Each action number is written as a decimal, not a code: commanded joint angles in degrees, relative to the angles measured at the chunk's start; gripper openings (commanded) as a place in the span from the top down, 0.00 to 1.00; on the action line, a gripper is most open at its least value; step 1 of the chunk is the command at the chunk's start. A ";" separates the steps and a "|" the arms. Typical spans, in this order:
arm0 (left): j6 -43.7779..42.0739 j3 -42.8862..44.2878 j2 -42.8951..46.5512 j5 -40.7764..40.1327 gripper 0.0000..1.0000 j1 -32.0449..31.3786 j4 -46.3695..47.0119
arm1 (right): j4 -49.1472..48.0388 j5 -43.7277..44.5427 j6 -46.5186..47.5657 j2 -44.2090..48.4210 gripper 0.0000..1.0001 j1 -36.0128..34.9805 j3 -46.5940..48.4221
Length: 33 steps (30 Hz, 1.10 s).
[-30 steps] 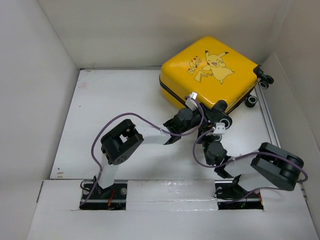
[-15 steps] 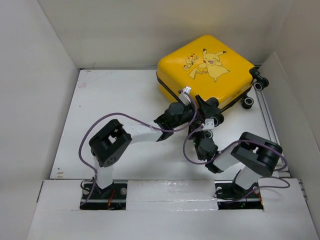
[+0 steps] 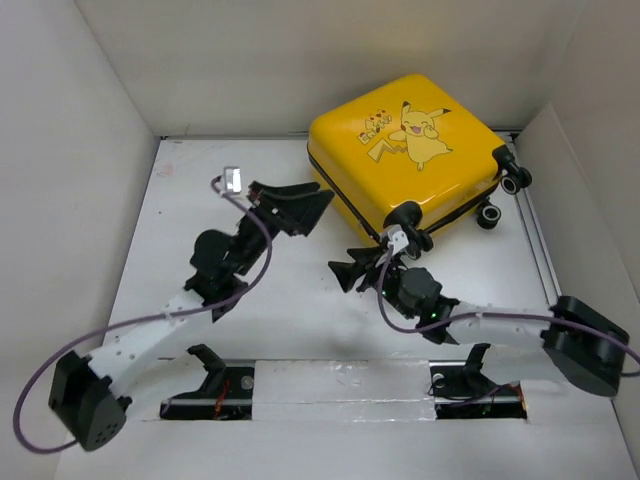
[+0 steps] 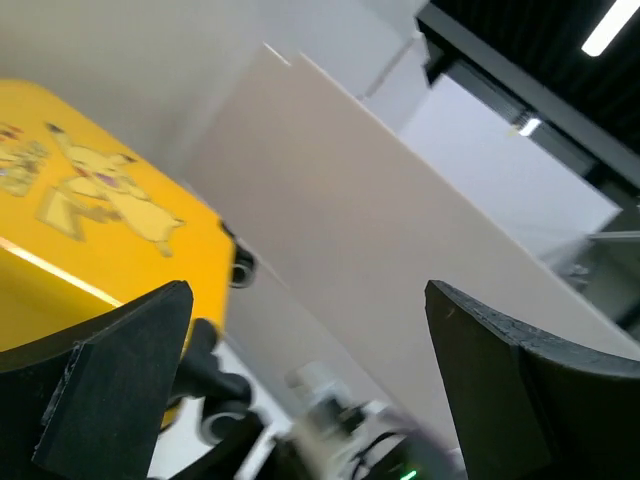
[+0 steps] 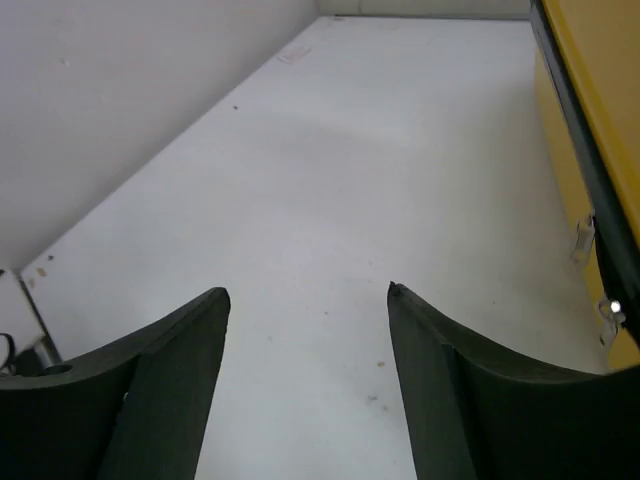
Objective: Pack the luggage
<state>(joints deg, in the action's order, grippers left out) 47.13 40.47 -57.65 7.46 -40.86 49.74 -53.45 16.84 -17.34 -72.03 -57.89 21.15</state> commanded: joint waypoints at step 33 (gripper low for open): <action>-29.73 12.71 -42.19 -1.49 0.34 -7.92 -9.57 | 70.77 -4.62 8.82 19.12 0.01 25.71 24.47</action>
<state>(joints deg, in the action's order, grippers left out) 19.44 50.57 -99.72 4.95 -49.28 39.27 21.61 16.91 -10.26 -52.66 -33.89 45.98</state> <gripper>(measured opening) 0.669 0.990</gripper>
